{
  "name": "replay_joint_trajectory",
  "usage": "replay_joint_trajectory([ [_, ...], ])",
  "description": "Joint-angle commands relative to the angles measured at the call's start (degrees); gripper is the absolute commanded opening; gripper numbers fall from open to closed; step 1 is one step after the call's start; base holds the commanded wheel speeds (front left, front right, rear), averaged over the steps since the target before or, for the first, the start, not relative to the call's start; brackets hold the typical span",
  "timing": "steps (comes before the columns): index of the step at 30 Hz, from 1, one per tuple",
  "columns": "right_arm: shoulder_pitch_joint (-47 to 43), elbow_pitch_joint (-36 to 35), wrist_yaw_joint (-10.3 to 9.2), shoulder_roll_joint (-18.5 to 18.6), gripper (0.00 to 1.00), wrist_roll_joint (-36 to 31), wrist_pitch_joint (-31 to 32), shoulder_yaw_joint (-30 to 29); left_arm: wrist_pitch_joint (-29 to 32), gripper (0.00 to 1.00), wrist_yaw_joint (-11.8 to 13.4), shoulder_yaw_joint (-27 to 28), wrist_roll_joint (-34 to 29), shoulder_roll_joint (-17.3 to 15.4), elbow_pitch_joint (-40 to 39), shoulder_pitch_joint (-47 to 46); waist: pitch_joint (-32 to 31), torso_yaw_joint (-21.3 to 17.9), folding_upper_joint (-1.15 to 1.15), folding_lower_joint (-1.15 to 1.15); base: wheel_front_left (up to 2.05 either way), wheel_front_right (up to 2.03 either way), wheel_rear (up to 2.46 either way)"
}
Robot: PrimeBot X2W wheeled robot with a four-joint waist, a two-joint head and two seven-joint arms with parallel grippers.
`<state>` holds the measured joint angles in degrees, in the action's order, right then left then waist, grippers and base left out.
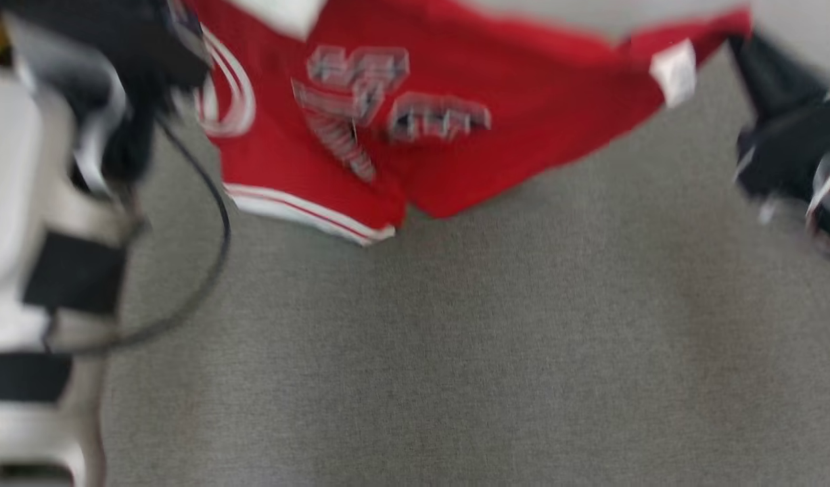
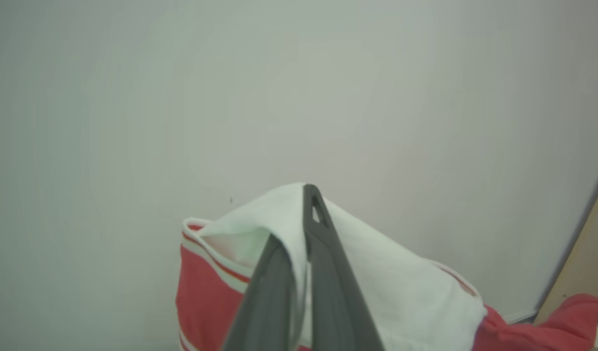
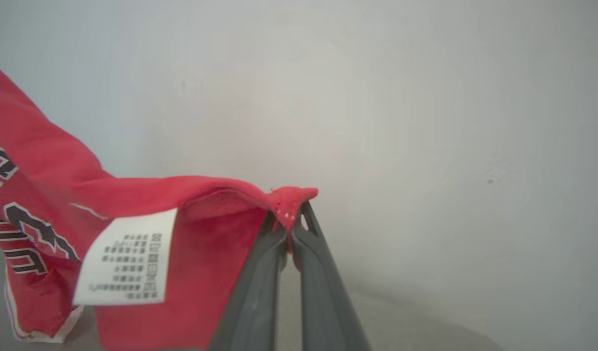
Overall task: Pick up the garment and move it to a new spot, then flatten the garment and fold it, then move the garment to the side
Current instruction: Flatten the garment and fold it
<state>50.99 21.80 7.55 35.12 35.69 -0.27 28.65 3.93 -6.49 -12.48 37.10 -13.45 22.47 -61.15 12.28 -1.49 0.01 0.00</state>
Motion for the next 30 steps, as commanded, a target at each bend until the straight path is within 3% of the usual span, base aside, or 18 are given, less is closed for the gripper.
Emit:
replay_joint_trajectory([
  [1,2.3,0.1,-0.16,0.0,0.00,0.3,0.8,0.0,0.4,0.00,0.4,0.3,-0.6,-0.2,0.7,-2.5,9.1,-1.0,-0.01,0.00,0.00,0.00,0.00],
  [9,29.3,8.7,-0.16,-1.9,0.00,1.3,7.4,-2.0,0.9,0.00,1.7,-1.0,-5.6,-0.3,13.4,-33.9,19.4,-3.5,-0.01,0.00,0.00,0.00,0.00],
  [16,48.3,18.6,-0.16,-4.7,0.00,-2.7,6.7,-3.2,-2.5,0.00,1.7,-3.0,-9.4,1.1,23.1,-53.4,23.3,-4.4,-0.01,0.00,0.00,0.00,0.00],
  [23,58.4,26.5,-0.16,-6.1,0.00,-5.3,5.7,-2.1,-6.0,0.00,1.3,-4.5,-11.2,2.1,31.9,-63.0,25.2,-4.0,-0.01,0.00,0.00,0.00,0.00],
  [30,62.7,32.7,-0.16,-7.3,0.00,-6.1,4.0,-0.1,-8.8,0.00,1.0,-5.0,-10.9,3.2,38.6,-66.1,27.2,-3.8,-0.01,0.00,0.00,0.00,0.00],
])
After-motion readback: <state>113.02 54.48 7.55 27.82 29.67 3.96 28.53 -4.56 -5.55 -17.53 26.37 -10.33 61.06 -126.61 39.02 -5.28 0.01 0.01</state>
